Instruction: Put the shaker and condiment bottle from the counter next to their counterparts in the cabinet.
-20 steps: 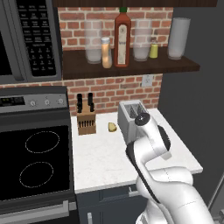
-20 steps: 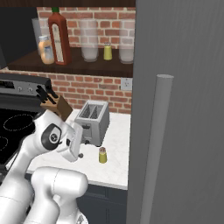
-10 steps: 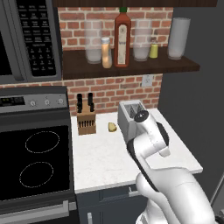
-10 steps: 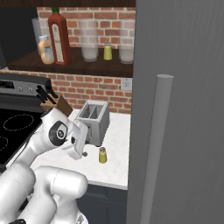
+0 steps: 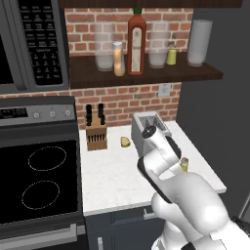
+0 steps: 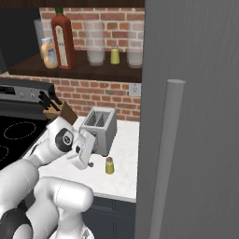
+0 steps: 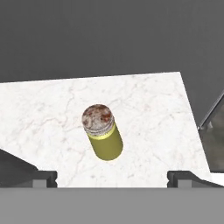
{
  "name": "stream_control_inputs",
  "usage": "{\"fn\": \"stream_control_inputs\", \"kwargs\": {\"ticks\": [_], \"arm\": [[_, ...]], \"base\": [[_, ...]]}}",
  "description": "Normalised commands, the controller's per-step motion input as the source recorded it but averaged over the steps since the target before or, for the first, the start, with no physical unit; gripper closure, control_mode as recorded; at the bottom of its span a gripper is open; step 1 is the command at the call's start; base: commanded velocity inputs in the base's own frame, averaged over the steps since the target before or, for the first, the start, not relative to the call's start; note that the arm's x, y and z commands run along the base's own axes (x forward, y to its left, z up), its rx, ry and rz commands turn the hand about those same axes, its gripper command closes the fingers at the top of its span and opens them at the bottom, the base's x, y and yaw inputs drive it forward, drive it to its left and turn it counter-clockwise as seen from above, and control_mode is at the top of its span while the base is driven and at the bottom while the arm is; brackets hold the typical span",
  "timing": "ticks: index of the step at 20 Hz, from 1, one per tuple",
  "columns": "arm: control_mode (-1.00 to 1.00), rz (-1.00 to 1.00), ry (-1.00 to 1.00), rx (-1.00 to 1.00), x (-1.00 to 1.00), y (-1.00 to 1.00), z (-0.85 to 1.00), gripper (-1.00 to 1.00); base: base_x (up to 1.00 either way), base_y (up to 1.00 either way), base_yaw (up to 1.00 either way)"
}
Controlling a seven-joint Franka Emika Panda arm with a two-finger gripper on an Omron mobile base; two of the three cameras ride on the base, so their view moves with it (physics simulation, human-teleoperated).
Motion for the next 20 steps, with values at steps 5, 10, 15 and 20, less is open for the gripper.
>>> {"fn": "stream_control_inputs", "kwargs": {"ticks": [5,10,15,20], "arm": [[-1.0,0.0,0.0,-0.03,0.0,-0.13,-0.49,-1.0],[-1.0,0.0,0.0,-0.01,0.0,-0.24,-0.47,-1.0],[-1.0,0.0,0.0,0.0,0.0,-0.29,-0.4,-1.0],[-1.0,0.0,0.0,0.0,0.0,-0.21,-0.28,-1.0]], "base": [[0.0,0.0,0.0],[0.0,0.0,0.0],[0.0,0.0,0.0],[0.0,0.0,0.0]]}}
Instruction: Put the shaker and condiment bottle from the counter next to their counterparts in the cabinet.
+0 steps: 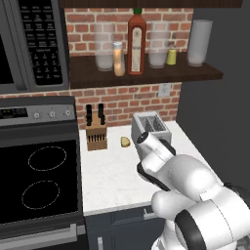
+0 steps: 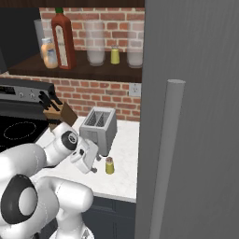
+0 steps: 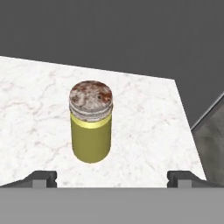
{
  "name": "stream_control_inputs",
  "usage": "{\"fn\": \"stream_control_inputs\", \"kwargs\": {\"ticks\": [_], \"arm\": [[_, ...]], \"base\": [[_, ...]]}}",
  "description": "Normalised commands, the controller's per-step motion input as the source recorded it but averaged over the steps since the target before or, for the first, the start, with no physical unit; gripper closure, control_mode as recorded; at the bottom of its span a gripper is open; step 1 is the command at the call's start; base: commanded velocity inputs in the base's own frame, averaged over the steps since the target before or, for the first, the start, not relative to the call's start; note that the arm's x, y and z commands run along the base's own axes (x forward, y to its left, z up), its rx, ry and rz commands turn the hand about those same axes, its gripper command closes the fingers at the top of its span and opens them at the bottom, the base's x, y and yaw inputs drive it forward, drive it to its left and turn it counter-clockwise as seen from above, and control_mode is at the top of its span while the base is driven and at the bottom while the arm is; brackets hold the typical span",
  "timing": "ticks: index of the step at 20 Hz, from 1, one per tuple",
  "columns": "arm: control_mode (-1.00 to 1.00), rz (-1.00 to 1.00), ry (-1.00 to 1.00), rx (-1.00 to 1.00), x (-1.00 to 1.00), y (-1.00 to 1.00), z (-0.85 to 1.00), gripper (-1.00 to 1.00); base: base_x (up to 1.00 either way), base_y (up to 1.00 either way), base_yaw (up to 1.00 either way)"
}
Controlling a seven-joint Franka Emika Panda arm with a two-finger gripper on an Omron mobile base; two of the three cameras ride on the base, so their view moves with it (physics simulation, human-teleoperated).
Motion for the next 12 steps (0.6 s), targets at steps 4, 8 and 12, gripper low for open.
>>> {"fn": "stream_control_inputs", "kwargs": {"ticks": [4,8,12], "arm": [[-1.0,0.0,-0.01,0.0,0.04,-0.15,-0.21,-1.0],[-1.0,0.0,-0.03,0.0,0.04,-0.21,-0.2,-1.0],[-1.0,0.0,-0.04,0.0,0.06,-0.3,-0.16,-1.0]], "base": [[0.0,0.0,0.0],[0.0,0.0,0.0],[0.0,0.0,0.0]]}}
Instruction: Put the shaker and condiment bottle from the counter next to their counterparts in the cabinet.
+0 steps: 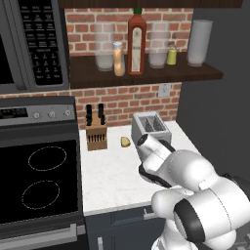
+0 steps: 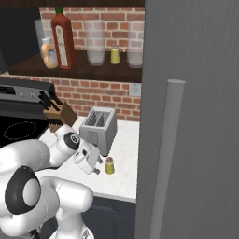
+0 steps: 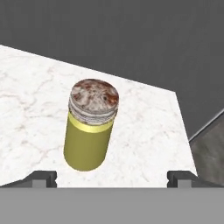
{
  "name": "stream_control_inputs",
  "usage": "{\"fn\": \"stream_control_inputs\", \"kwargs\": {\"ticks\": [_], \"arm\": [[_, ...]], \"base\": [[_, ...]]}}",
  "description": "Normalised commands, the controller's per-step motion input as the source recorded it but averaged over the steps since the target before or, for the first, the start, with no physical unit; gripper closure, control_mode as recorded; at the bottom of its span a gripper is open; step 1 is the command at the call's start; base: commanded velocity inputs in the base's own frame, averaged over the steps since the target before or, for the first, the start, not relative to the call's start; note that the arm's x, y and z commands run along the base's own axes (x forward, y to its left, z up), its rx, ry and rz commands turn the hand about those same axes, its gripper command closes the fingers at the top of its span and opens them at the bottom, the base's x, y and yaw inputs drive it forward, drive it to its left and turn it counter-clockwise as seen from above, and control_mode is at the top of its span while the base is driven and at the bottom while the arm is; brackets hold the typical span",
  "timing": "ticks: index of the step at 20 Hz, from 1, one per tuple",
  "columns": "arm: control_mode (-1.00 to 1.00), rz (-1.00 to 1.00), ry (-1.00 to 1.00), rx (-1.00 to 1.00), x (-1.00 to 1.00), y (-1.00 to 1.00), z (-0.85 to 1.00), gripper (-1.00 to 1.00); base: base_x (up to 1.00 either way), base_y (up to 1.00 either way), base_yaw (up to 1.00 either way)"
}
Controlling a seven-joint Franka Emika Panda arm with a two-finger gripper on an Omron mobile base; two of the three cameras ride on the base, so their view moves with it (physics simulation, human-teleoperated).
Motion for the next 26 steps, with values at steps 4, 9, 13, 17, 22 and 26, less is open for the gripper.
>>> {"fn": "stream_control_inputs", "kwargs": {"ticks": [4,9,13,17,22,26], "arm": [[-1.0,0.0,-0.03,0.0,0.08,-0.31,-0.09,-1.0],[-1.0,0.01,-0.05,0.0,0.05,-0.24,-0.05,-1.0],[-1.0,0.03,-0.08,0.0,0.02,-0.2,-0.05,-1.0],[-1.0,0.03,-0.11,0.0,0.0,-0.23,-0.1,-1.0],[-1.0,0.02,-0.16,0.0,0.0,-0.35,-0.14,-1.0],[-1.0,0.02,-0.19,0.0,0.0,-0.39,-0.19,-1.0]], "base": [[0.0,0.0,0.0],[0.0,0.0,0.0],[0.0,0.0,0.0],[0.0,0.0,0.0],[0.0,0.0,0.0],[0.0,0.0,0.0]]}}
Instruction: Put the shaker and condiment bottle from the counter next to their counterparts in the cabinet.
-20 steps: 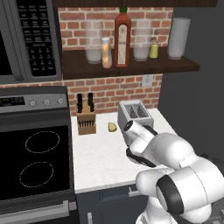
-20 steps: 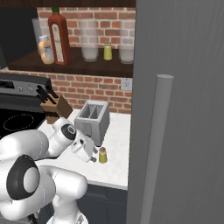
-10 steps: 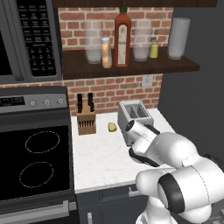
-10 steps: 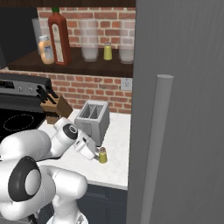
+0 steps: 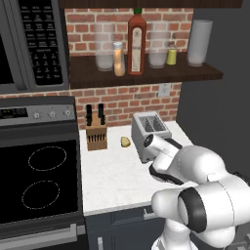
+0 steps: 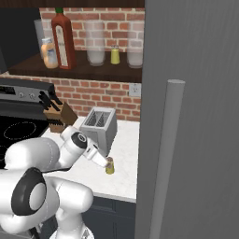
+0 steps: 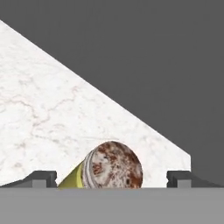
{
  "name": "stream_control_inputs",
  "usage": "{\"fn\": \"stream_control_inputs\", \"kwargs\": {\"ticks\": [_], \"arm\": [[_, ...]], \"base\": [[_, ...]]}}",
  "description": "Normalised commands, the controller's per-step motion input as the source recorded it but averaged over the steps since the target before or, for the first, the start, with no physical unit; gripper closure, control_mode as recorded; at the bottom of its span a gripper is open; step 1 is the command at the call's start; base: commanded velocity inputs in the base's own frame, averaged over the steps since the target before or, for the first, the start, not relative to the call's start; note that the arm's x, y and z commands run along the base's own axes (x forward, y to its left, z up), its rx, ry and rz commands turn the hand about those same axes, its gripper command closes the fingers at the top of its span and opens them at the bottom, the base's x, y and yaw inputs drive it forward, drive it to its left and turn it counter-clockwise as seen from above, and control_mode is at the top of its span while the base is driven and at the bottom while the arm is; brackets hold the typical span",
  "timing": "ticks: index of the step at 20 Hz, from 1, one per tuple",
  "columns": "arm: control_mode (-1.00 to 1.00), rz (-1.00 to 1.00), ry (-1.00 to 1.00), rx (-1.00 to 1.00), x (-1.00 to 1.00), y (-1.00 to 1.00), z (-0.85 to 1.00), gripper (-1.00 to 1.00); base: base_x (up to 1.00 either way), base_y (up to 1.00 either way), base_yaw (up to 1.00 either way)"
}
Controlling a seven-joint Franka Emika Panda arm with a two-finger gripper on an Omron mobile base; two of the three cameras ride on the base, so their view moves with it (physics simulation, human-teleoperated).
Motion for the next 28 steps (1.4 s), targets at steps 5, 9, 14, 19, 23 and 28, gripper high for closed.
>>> {"fn": "stream_control_inputs", "kwargs": {"ticks": [5,9,14,19,23,28], "arm": [[-1.0,0.02,-0.2,0.01,0.0,-0.42,-0.24,-1.0],[-1.0,0.02,-0.21,0.0,0.0,-0.34,-0.34,1.0],[-1.0,0.0,-0.11,0.0,-0.08,-0.19,-0.3,1.0],[-1.0,0.0,-0.07,0.02,-0.12,-0.08,-0.08,1.0],[-1.0,0.0,-0.2,0.05,-0.12,-0.23,0.21,1.0],[-1.0,0.0,-0.18,0.03,-0.05,-0.13,0.38,1.0]], "base": [[0.0,0.0,0.0],[0.0,0.0,0.0],[0.0,0.0,0.0],[0.0,0.0,0.0],[0.0,0.0,0.0],[0.0,0.0,0.0]]}}
